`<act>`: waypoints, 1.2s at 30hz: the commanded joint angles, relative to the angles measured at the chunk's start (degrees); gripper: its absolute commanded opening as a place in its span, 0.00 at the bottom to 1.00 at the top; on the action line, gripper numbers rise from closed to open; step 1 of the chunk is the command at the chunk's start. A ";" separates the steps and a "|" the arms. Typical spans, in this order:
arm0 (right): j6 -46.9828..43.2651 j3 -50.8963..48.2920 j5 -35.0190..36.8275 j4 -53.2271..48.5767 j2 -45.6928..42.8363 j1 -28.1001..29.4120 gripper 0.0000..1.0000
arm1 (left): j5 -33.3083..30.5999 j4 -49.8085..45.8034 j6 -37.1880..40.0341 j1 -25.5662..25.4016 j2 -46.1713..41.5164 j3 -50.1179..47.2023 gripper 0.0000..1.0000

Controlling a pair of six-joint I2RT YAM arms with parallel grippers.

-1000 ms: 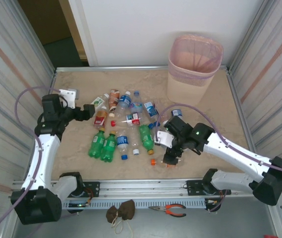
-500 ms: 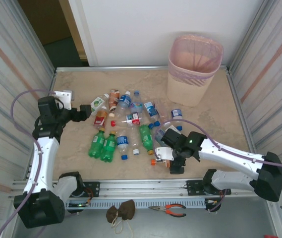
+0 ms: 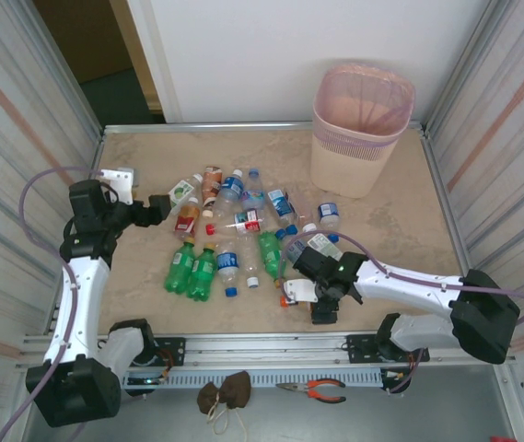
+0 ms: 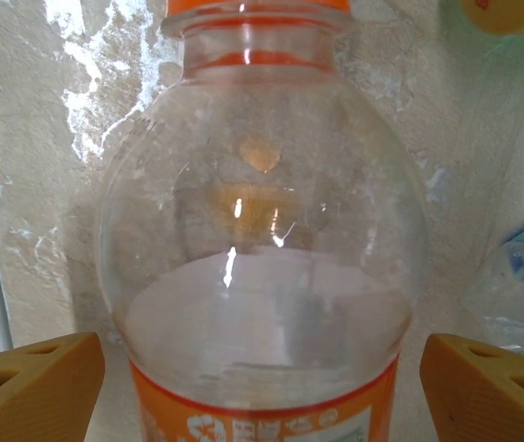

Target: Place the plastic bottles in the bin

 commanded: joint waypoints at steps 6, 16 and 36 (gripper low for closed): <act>-0.71 -1.46 0.86 2.32 -0.12 0.60 0.80 | 2.20 0.95 0.21 0.41 -1.78 -1.16 0.97; -1.27 -3.09 0.77 4.04 -0.18 0.41 0.70 | 4.11 1.19 -0.23 0.38 -0.95 -1.08 0.97; -0.39 -0.30 -3.36 -0.47 -5.57 -1.15 0.47 | 3.08 1.79 -0.85 1.13 -0.96 -1.42 0.97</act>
